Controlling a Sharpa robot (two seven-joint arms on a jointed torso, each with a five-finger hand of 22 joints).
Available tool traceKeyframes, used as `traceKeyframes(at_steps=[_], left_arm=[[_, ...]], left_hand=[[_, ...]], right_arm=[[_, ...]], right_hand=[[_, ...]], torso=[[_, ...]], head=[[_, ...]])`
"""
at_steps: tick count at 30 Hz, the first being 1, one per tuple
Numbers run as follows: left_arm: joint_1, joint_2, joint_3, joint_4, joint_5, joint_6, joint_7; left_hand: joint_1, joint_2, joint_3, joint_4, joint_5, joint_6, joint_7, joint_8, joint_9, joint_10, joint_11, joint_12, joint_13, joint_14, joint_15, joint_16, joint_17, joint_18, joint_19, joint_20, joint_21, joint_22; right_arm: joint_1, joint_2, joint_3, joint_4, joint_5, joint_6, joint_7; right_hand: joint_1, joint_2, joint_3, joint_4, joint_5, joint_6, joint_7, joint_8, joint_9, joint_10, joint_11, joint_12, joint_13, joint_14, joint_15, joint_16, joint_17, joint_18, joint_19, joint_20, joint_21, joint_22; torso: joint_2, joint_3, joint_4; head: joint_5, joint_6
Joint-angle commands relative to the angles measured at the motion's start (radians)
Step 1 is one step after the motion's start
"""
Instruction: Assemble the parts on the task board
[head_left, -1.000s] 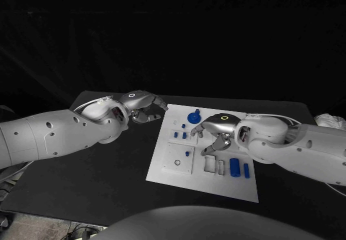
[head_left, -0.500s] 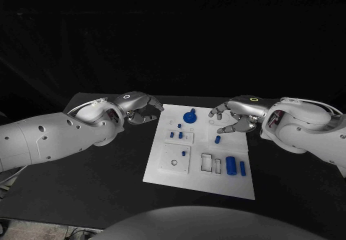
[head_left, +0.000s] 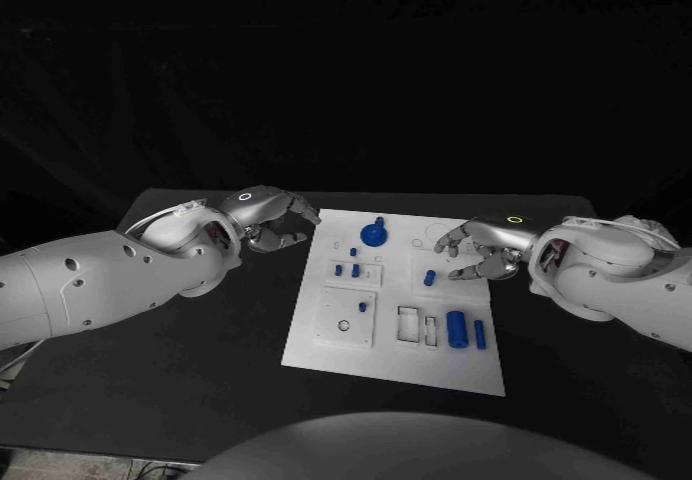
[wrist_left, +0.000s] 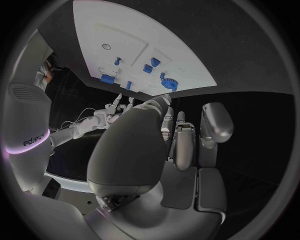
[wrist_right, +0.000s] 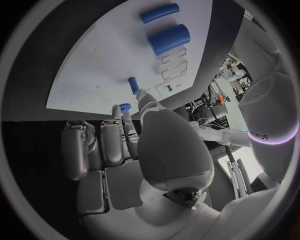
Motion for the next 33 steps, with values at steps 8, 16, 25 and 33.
traceKeyframes(at_steps=[8, 16, 25, 33], left_arm=[[-0.003, -0.009, 0.001, 0.008, 0.008, 0.005, 0.002], [-0.003, -0.011, 0.001, 0.009, 0.011, 0.014, 0.001], [-0.004, -0.012, 0.001, 0.009, 0.012, 0.02, -0.001], [-0.004, -0.013, 0.001, 0.009, 0.013, 0.027, -0.002]], left_hand=[[0.014, 0.004, 0.011, -0.001, 0.007, -0.002, 0.006, -0.002, -0.001, 0.002, 0.007, 0.007, -0.002, -0.005, 0.006, -0.004, 0.031, 0.005, 0.0, 0.005, -0.005, 0.144], [0.015, 0.006, 0.013, -0.002, 0.008, -0.003, 0.006, -0.003, -0.001, 0.002, 0.007, 0.007, -0.002, -0.005, 0.006, -0.005, 0.03, 0.005, -0.001, 0.005, -0.008, 0.143], [0.016, 0.008, 0.016, -0.002, 0.01, -0.004, 0.006, -0.004, -0.002, 0.002, 0.008, 0.007, -0.002, -0.007, 0.007, -0.006, 0.028, 0.006, -0.002, 0.006, -0.011, 0.143], [0.016, 0.01, 0.019, -0.002, 0.012, -0.005, 0.006, -0.004, -0.002, 0.003, 0.009, 0.008, -0.002, -0.008, 0.007, -0.007, 0.026, 0.006, -0.003, 0.006, -0.012, 0.142]], right_arm=[[-0.052, 0.051, 0.0, -0.055, 0.017, -0.024, 0.004], [-0.075, 0.096, 0.0, -0.094, 0.041, -0.044, 0.001], [-0.082, 0.125, 0.0, -0.118, 0.074, -0.048, -0.002], [-0.091, 0.143, 0.0, -0.132, 0.092, -0.033, -0.003]], right_hand=[[0.023, 0.006, 0.019, -0.024, 0.028, 0.0, 0.026, -0.004, -0.013, 0.023, 0.0, -0.008, -0.012, 0.006, 0.001, 0.006, -0.002, -0.001, 0.006, -0.001, 0.007, 0.205], [0.039, 0.005, 0.087, -0.04, 0.176, -0.001, 0.054, -0.012, -0.036, 0.086, -0.007, 0.015, -0.02, 0.008, 0.001, 0.009, -0.001, -0.002, 0.007, -0.001, 0.009, 0.206], [0.023, 0.005, 0.132, -0.039, 0.198, 0.008, 0.063, -0.009, -0.046, 0.113, -0.015, 0.056, -0.001, 0.009, 0.006, 0.011, -0.001, -0.001, 0.006, 0.003, 0.009, 0.205], [0.01, -0.001, 0.172, -0.062, 0.181, 0.096, 0.055, 0.066, -0.004, 0.103, -0.019, 0.092, 0.021, 0.009, 0.004, 0.013, -0.002, -0.001, 0.006, 0.001, 0.011, 0.205]], torso=[[0.001, -0.0003, 0.0008], [0.0, -0.0005, 0.0014], [0.0, -0.0007, 0.0018], [0.0, -0.0011, 0.0003]], head=[[0.003, 0.0], [0.002, 0.0], [0.003, 0.0], [0.006, 0.0]])
